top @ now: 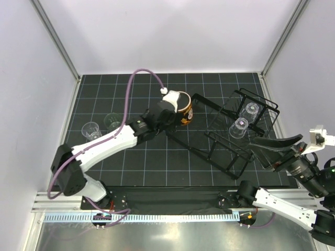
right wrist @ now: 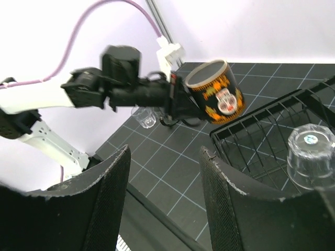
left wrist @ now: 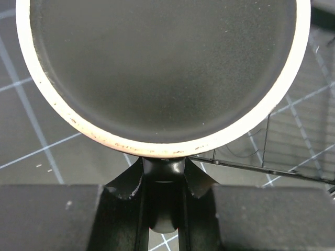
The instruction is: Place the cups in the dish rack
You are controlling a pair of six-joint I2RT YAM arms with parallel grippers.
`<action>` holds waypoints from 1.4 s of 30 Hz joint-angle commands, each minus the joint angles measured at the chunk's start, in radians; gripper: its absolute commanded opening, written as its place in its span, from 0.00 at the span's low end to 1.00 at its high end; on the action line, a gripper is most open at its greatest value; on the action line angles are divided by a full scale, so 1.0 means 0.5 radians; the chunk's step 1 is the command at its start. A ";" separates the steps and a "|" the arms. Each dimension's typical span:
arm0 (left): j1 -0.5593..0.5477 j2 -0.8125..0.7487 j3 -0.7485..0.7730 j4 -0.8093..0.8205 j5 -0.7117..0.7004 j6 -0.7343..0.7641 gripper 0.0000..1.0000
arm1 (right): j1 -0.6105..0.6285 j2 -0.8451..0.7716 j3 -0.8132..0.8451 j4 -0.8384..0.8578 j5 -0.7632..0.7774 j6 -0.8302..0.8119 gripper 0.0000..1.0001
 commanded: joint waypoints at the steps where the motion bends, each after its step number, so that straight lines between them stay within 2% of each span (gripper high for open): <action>1: -0.013 0.087 0.138 0.474 0.108 0.097 0.00 | 0.010 -0.100 -0.009 0.020 0.106 0.070 0.57; 12: -0.028 0.437 0.172 0.673 0.394 0.054 0.00 | 0.010 -0.110 0.165 -0.004 0.314 -0.089 0.57; 29: -0.185 0.658 0.159 0.916 0.296 0.039 0.00 | 0.007 -0.159 0.224 -0.010 0.486 -0.117 0.57; 42: -0.194 0.781 0.233 0.904 0.210 0.100 0.00 | 0.010 -0.162 0.221 -0.013 0.538 -0.104 0.56</action>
